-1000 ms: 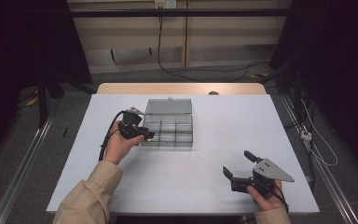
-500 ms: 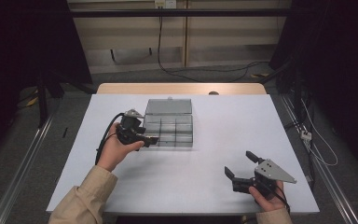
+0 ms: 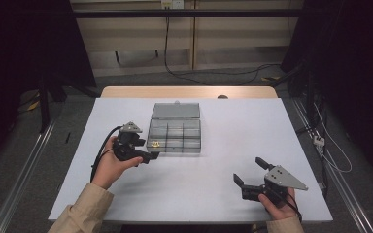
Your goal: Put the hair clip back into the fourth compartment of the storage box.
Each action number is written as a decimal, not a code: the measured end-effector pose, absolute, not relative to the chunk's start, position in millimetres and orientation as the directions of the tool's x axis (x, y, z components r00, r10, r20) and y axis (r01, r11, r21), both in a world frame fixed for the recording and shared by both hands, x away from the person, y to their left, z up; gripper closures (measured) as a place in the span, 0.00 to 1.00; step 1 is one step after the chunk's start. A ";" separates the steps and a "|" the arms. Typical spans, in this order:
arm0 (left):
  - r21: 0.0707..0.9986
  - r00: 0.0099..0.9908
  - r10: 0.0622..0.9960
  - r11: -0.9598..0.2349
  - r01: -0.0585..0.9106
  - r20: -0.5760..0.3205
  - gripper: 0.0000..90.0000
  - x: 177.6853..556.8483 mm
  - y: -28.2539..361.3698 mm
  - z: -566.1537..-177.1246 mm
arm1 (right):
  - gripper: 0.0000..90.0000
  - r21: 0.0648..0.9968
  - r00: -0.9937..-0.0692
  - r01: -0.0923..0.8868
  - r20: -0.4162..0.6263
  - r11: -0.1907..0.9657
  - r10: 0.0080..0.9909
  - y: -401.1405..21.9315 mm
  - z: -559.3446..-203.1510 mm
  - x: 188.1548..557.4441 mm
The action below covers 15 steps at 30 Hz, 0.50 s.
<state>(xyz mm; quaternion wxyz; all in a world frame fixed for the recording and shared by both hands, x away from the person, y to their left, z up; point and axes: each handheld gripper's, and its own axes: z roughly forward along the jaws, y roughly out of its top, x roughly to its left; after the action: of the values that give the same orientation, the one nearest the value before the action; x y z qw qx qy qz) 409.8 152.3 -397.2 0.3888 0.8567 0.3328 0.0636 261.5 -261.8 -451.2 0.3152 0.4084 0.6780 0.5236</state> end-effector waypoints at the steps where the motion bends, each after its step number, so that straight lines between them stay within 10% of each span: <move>1: 0.707 0.771 0.618 -0.476 0.523 -0.154 0.23 408.5 153.0 -398.0 | 0.04 0.968 -0.468 0.223 0.000 0.118 0.883 -261.7 -451.2 261.5; 15: 0.723 0.768 0.625 -0.464 0.512 -0.143 0.21 393.7 169.5 -406.7 | 0.04 0.967 -0.467 0.224 0.000 0.118 0.884 -261.6 -451.1 261.1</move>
<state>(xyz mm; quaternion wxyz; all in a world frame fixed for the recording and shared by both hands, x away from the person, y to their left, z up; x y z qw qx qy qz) 393.7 169.5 -406.7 0.3965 0.8525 0.3332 0.0712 261.1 -261.6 -451.1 0.3153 0.4085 0.6780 0.5235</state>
